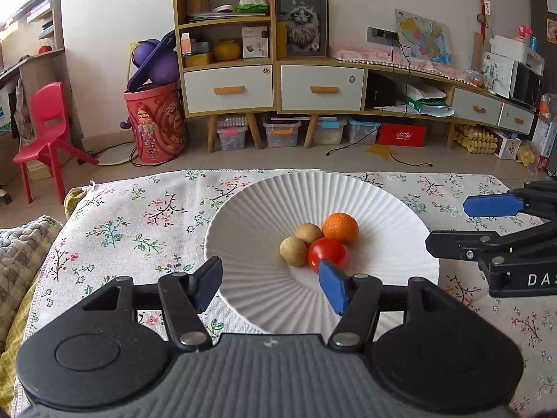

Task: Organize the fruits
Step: 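Open the left tool to release the tan fruit while the right tool releases the mandarin, then close the right tool on another mandarin while the left tool moves toward a green lime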

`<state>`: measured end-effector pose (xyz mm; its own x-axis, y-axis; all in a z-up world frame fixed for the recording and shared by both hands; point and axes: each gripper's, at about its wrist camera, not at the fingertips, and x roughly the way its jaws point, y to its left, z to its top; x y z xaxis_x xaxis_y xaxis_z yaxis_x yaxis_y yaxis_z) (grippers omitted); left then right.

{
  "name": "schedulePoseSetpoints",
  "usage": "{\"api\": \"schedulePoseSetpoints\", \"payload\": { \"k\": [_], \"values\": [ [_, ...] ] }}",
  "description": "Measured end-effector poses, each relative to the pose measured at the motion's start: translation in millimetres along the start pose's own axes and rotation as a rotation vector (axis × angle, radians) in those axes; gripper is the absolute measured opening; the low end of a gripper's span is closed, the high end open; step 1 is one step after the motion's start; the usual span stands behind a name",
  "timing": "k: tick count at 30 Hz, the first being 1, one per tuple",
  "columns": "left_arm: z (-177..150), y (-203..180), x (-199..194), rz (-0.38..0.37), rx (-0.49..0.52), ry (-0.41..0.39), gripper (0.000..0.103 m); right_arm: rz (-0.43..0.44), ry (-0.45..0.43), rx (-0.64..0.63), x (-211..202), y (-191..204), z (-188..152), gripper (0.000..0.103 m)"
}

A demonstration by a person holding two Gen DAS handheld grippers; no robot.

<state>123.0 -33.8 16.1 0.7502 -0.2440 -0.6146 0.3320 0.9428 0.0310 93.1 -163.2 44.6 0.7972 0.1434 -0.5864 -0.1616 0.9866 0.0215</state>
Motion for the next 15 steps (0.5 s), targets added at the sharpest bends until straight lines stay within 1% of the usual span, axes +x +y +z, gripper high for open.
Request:
{"api": "schedulePoseSetpoints", "payload": {
  "k": [2, 3, 5, 7, 15],
  "values": [
    [-3.0, 3.7, -7.1, 0.007, -0.009, 0.003, 0.057, 0.002, -0.003, 0.003, -6.0, 3.0, -0.9, 0.072],
    [-4.6, 5.0, -10.5, 0.008, -0.011, 0.003, 0.058, 0.003, -0.004, 0.004, -8.7, 4.5, -1.3, 0.073],
    [-8.5, 8.2, -17.7, 0.012, -0.012, 0.005, 0.063, 0.008, -0.003, 0.005, -14.3, 8.1, -2.6, 0.076],
    [-12.9, 12.0, -25.4, 0.015, -0.014, 0.004, 0.066, 0.014, 0.004, 0.002, -18.2, 12.3, -4.6, 0.079],
    [-22.6, 20.8, -46.7, 0.008, -0.043, 0.016, 0.078, 0.043, 0.017, -0.002, -32.5, 29.5, -14.9, 0.085]
  ]
}}
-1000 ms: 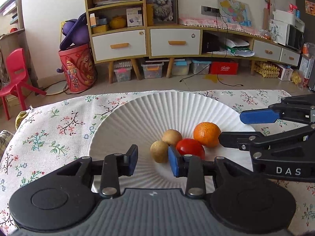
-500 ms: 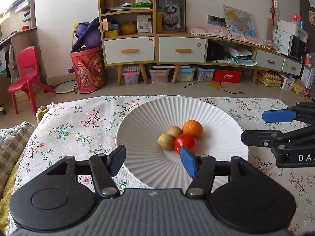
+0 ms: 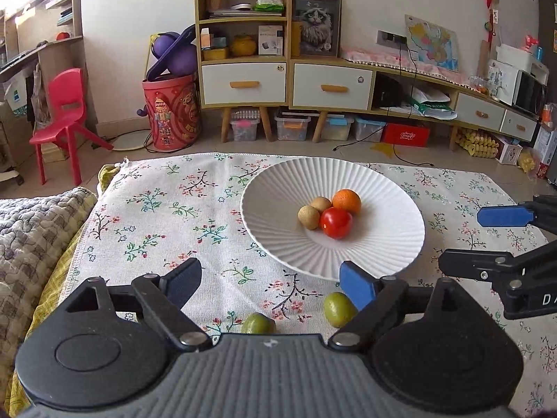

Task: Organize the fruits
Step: 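Close the right tool on another mandarin while the left tool moves toward a green lime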

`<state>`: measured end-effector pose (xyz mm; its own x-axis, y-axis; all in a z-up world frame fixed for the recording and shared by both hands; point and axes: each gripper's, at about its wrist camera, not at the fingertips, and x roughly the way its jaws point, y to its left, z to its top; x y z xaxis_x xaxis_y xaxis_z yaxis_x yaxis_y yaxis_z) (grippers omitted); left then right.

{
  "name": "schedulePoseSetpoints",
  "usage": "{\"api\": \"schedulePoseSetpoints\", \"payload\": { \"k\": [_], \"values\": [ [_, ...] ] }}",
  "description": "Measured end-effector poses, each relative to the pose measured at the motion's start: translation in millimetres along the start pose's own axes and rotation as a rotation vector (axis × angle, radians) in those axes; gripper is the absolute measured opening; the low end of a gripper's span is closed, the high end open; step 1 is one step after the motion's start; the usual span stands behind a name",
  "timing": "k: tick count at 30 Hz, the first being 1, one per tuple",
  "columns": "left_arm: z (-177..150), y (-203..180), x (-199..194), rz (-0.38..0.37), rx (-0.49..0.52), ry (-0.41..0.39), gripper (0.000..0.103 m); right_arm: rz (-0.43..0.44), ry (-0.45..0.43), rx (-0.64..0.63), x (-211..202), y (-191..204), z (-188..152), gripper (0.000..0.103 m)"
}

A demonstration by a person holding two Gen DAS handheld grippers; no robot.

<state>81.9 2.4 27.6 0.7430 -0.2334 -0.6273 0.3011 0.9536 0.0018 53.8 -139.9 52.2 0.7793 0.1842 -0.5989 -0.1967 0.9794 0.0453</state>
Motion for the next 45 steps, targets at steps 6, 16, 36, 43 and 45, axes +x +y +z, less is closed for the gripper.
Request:
{"api": "schedulePoseSetpoints", "payload": {
  "k": [6, 16, 36, 43, 45],
  "values": [
    [-9.9, 7.4, -12.6, -0.004, -0.020, 0.004, 0.086, 0.026, -0.013, 0.019, -8.9, 10.0, -7.9, 0.093],
    [-30.9, 20.1, -18.0, -0.023, -0.056, 0.028, 0.092, 0.006, -0.010, 0.048, -8.4, 17.3, -24.8, 0.102],
    [-65.1, 26.2, -17.5, -0.021, -0.025, 0.092, 0.092, 0.045, 0.069, 0.012, 0.7, 40.1, -50.4, 0.102],
    [-67.4, 31.0, -5.6, -0.016, -0.051, 0.123, 0.091, 0.072, 0.079, 0.002, 8.4, 48.5, -57.3, 0.087],
    [-67.1, 31.4, -4.6, -0.017, -0.048, 0.124, 0.090, 0.097, 0.091, 0.010, 11.4, 49.8, -57.9, 0.078]
  ]
}}
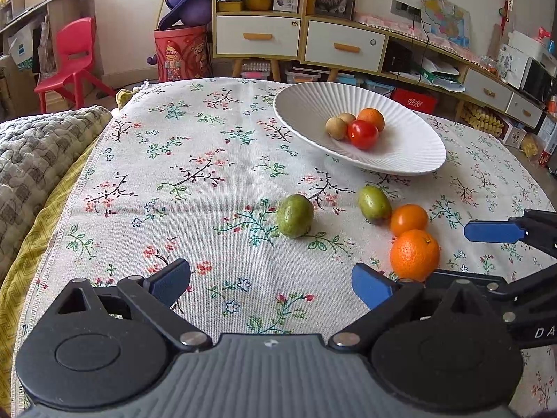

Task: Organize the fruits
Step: 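Close the right tool on another mandarin while the left tool moves toward a green lime, then grasp the green lime with the left tool while the right tool holds the mandarin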

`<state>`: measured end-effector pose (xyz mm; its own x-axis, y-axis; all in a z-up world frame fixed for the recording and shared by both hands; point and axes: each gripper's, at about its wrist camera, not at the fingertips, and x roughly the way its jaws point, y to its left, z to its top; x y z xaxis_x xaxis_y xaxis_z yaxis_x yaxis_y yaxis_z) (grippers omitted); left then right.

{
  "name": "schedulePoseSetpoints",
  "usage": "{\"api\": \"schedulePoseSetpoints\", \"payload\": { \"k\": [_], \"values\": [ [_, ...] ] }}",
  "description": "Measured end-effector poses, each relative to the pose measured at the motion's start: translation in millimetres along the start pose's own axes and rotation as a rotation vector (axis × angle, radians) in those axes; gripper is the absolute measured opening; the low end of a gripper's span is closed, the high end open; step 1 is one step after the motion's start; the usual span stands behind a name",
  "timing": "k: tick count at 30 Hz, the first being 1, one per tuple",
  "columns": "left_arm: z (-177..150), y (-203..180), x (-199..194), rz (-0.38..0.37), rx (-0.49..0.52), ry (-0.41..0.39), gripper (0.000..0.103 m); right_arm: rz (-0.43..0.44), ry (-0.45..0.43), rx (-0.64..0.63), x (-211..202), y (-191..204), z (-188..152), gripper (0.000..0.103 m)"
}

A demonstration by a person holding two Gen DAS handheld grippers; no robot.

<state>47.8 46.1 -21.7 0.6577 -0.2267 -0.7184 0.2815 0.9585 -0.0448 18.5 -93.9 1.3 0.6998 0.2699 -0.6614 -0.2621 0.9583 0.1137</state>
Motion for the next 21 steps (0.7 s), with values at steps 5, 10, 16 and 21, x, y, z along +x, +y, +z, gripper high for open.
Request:
{"api": "schedulePoseSetpoints", "payload": {
  "k": [5, 10, 16, 21],
  "values": [
    [0.0, -1.1, 2.7, -0.007, 0.014, 0.002, 0.079, 0.037, 0.014, 0.000, 7.7, 3.9, 0.8, 0.058],
    [1.5, 0.0, 9.0, -0.018, 0.017, 0.002, 0.070, 0.045, 0.027, 0.014, 13.9, 4.2, 0.8, 0.041],
    [7.0, 0.1, 15.4, -0.043, 0.007, -0.016, 0.059, 0.054, 0.026, 0.031, 10.3, 1.6, 2.3, 0.038],
    [12.1, -4.7, 23.3, -0.053, 0.016, -0.017, 0.046, 0.040, 0.012, 0.024, 4.0, -3.0, 4.2, 0.038]
  ]
}}
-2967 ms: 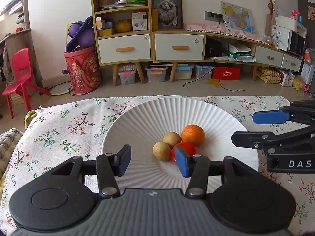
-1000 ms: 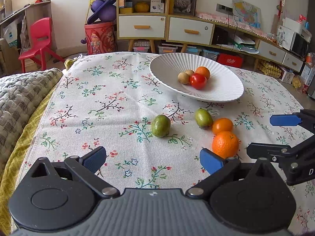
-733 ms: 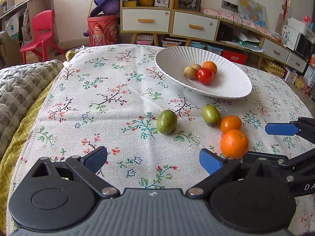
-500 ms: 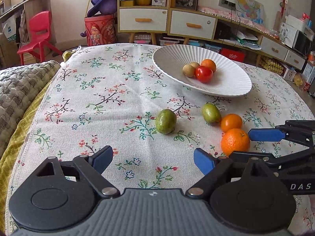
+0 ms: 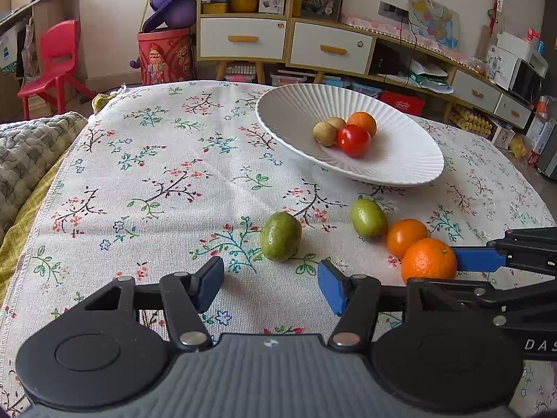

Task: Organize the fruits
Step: 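Grasp the green lime with the left tool while the right tool holds the mandarin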

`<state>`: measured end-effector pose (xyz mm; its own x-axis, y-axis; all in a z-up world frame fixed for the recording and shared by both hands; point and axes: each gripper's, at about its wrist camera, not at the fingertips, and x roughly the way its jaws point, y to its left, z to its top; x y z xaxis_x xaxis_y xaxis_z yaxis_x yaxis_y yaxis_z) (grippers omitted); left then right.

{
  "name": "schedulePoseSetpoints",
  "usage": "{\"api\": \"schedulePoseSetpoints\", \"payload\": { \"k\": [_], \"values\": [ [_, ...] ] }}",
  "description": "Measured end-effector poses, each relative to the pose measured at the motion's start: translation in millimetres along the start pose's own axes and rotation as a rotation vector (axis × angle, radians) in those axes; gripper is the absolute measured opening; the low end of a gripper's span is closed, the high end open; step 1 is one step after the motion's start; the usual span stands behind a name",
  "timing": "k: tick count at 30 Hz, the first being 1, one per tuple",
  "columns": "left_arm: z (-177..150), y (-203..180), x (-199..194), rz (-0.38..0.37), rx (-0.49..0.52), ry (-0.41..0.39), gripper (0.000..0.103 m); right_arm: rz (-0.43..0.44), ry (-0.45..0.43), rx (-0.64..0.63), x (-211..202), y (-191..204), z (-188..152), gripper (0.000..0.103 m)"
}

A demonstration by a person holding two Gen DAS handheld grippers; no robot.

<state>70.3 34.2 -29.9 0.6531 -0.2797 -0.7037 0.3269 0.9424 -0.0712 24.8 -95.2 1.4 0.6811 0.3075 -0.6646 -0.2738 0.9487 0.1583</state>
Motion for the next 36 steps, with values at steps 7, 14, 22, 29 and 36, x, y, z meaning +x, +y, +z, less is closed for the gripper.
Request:
{"api": "schedulePoseSetpoints", "payload": {
  "k": [7, 14, 22, 29, 36],
  "values": [
    [5.2, -3.8, 8.1, 0.012, 0.012, -0.017, 0.030, -0.020, -0.006, 0.032, -5.4, -12.6, 0.7, 0.038],
    [9.5, -7.6, 12.5, 0.019, 0.021, -0.027, 0.013, -0.034, -0.015, 0.050, -8.2, -18.0, 1.6, 0.038],
    [10.3, -9.9, 11.0, 0.020, 0.028, -0.032, 0.012, -0.040, -0.013, 0.054, -8.4, -20.9, 1.7, 0.038],
    [14.3, -10.4, 1.1, -0.004, 0.019, -0.049, 0.012, -0.039, -0.028, 0.059, -10.7, -22.6, 5.8, 0.038],
    [21.0, -12.8, -5.0, -0.021, 0.008, -0.070, 0.012, -0.045, -0.058, 0.063, -14.9, -27.7, 13.5, 0.038]
  ]
}}
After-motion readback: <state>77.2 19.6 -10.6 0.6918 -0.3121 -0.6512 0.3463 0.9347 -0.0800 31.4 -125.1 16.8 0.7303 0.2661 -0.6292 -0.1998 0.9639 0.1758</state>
